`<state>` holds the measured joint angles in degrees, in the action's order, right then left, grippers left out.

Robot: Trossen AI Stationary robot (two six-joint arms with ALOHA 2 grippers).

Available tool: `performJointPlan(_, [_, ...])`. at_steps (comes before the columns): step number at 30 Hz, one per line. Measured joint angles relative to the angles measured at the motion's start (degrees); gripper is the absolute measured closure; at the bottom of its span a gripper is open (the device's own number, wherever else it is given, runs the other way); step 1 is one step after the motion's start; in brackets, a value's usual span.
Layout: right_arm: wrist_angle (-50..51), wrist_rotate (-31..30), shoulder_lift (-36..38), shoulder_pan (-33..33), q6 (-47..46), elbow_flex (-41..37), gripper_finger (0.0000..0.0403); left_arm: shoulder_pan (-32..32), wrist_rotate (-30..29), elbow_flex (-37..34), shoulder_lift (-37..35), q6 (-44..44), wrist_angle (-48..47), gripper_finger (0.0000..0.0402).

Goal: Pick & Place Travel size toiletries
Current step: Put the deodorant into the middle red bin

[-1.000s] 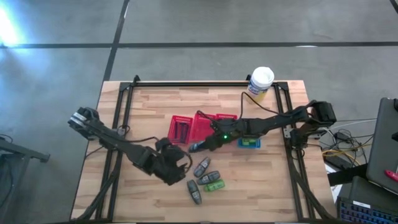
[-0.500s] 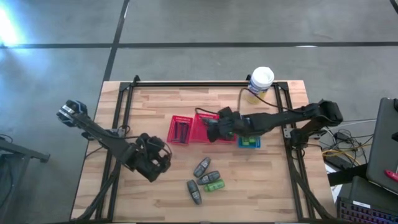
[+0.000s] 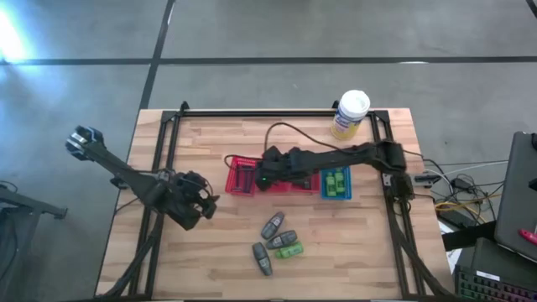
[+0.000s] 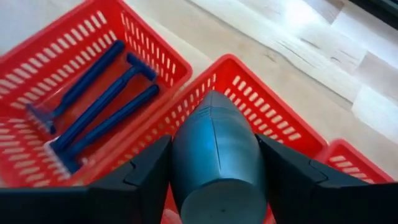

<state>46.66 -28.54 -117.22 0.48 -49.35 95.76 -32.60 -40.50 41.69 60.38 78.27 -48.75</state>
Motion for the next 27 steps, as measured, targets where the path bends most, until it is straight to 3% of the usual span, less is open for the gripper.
performJointPlan(11, [14.67,-0.14,-10.27,-1.15,-1.87,13.09,0.0154,0.42,-1.2,-4.14,-6.1,-6.65,1.25,0.009])
performJointPlan(18, [15.94,0.31,-10.55,-1.15,5.38,18.67,0.0125,1.54,-1.62,-5.57,-7.13,-5.17,2.37,0.009])
performJointPlan(27, [21.83,15.73,-6.72,0.06,6.13,18.8,0.0117,2.44,-1.82,-5.55,-7.17,-8.03,4.77,0.009])
